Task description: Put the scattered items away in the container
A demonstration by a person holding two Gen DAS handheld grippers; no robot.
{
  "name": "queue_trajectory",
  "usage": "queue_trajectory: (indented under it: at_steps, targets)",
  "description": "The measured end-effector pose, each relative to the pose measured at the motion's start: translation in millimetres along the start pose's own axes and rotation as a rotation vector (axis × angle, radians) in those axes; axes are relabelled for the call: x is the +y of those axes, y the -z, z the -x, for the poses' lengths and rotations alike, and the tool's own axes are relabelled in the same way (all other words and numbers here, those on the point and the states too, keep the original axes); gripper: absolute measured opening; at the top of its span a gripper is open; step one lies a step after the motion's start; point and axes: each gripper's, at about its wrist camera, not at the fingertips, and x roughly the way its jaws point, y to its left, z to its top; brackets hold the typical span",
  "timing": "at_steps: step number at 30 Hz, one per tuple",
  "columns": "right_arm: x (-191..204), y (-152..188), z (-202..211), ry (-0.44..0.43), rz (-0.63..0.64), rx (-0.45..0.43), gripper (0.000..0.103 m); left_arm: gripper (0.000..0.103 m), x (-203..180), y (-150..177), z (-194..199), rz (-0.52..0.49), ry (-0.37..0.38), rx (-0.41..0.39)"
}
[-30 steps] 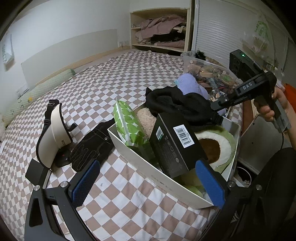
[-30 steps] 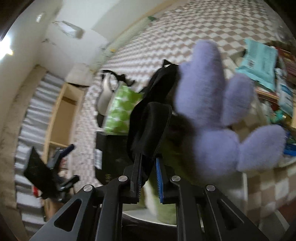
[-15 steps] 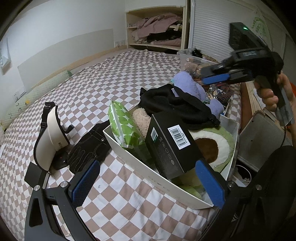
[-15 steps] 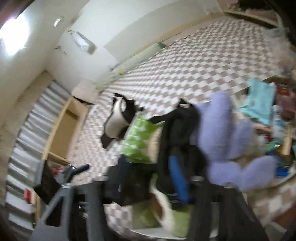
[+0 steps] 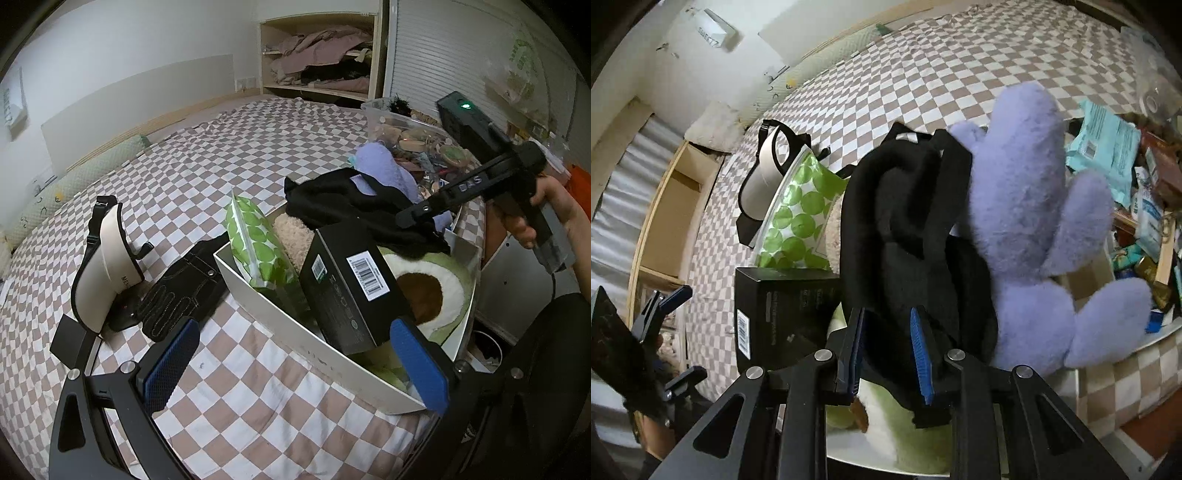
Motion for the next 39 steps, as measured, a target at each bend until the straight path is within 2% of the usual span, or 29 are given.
queue_trajectory:
  at_steps: [3, 5, 7, 8, 9, 15, 27, 32, 39]
  targets:
    - [2.6, 7.0, 16.9, -0.034, 0.005, -0.053, 0.026, 0.103, -0.2, -0.9, 1.3, 0.006, -0.005, -0.006]
    - [14.7, 11.8, 33.1, -0.023, 0.039, -0.12, 0.027, 0.103, -0.6, -0.9, 2.0, 0.008, -0.009, -0.01]
    - [22.2, 18.9, 43.7, 0.009, 0.047, -0.202, 0.06, 0.103, -1.1, -0.3, 2.4, 0.009, -0.013, -0.011]
    - [26.3, 23.6, 49.8, 0.035, 0.05, -0.257, 0.094, 0.103, -1.9, 0.0, 2.8, 0.006, -0.017, -0.012]
    - [31.0, 27.3, 53.9, 0.065, 0.058, -0.311, 0.103, 0.103, -2.3, 0.4, 3.3, 0.004, -0.02, -0.014]
    - [51.5, 53.1, 67.4, 0.19, 0.153, -0.463, 0.103, 0.103, -3.3, 1.1, 7.8, 0.002, -0.041, -0.03]
    - [99.0, 92.6, 75.4, 0.372, 0.262, -0.595, 0.103, 0.103, 3.1, 3.4, 35.6, 0.073, -0.105, -0.103]
    - [111.4, 105.3, 78.5, 0.363, 0.277, -0.63, 0.103, 0.103, 6.4, 6.9, 45.7, 0.111, -0.124, -0.117]
    - [123.3, 121.1, 79.1, 0.405, 0.308, -0.678, 0.103, 0.103, 12.6, 13.8, 55.4, 0.149, -0.141, -0.129]
